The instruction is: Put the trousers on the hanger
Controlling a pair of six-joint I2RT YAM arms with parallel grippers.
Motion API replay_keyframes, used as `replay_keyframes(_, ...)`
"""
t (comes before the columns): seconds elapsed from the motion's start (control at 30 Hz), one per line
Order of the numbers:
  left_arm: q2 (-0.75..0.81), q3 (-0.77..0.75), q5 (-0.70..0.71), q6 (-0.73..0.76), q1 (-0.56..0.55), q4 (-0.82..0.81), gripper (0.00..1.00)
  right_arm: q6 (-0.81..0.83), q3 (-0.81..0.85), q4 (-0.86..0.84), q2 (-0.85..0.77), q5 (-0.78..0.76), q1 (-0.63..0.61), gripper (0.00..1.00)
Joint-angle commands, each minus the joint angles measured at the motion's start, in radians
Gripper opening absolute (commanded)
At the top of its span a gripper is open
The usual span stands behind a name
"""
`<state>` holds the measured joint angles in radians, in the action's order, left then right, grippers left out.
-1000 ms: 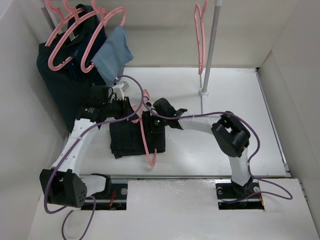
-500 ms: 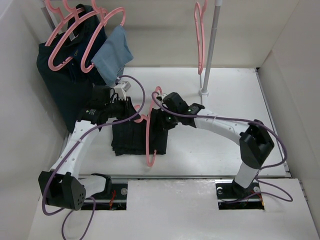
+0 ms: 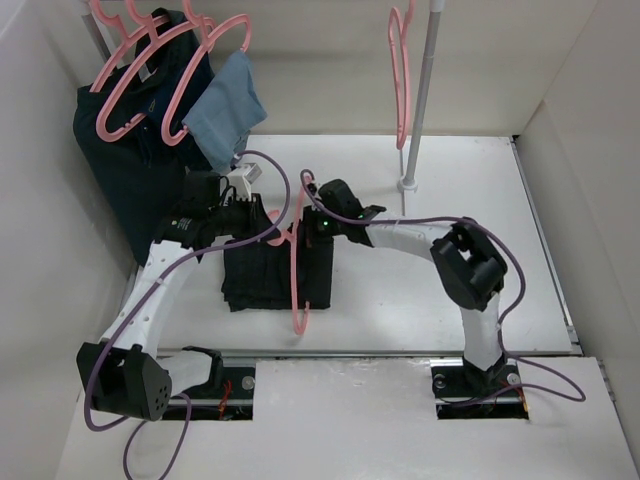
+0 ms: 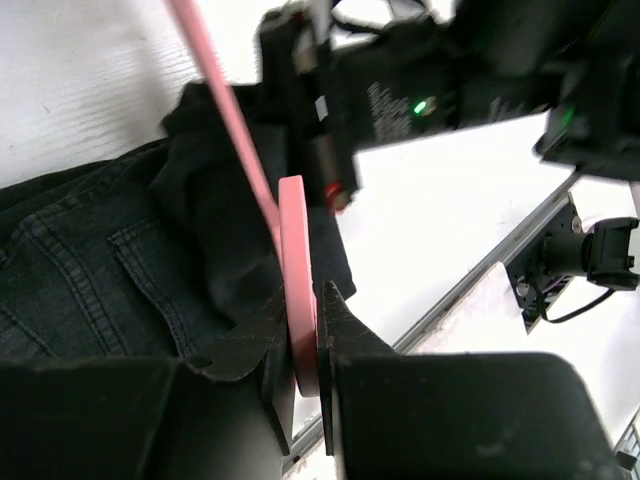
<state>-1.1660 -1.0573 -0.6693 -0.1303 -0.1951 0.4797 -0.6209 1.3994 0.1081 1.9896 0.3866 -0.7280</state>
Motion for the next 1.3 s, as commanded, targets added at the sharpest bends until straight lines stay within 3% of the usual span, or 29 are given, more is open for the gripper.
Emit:
replay_keyframes(0.0,0.023,-0.052,-0.067,0.008,-0.004,-0.053,0.0,-0.141,0.087,-0.195,0.032,0.061,-0.073,0.0)
replay_keyframes(0.2,0.002,-0.092,-0.141,0.017,-0.004,-0.053,0.0,-0.286,0.095,-0.249,0.144,0.074,-0.094,0.0)
replay_keyframes(0.37,0.002,-0.092,-0.294,-0.046,-0.004,-0.157,0.0,-0.264,0.072,-0.249,0.158,0.1,-0.085,0.0)
replay_keyframes(0.43,-0.008,-0.092,-0.294,-0.081,-0.004,-0.158,0.0,-0.216,0.063,-0.199,0.124,0.1,-0.085,0.0)
replay_keyframes(0.47,-0.008,-0.092,-0.229,-0.081,-0.004,-0.132,0.0,-0.191,0.052,-0.18,0.098,0.062,-0.085,0.0)
replay_keyframes(0.57,-0.008,-0.105,-0.065,-0.017,-0.004,-0.076,0.0,-0.074,0.0,-0.059,-0.029,-0.038,-0.085,0.16)
replay_keyframes(0.77,0.023,-0.084,0.085,-0.046,-0.004,-0.075,0.0,0.105,-0.045,0.22,-0.184,-0.121,-0.085,0.53)
replay_keyframes(0.93,0.014,-0.102,0.095,-0.055,-0.004,-0.064,0.0,0.208,-0.077,0.337,-0.256,-0.156,-0.085,0.63)
replay_keyframes(1.07,0.003,-0.102,0.096,-0.055,-0.004,-0.064,0.0,0.245,-0.077,0.366,-0.314,-0.135,-0.096,0.64)
replay_keyframes(1.27,-0.018,-0.093,0.096,-0.074,-0.004,-0.073,0.0,0.046,-0.044,0.107,-0.281,0.044,-0.096,0.71)
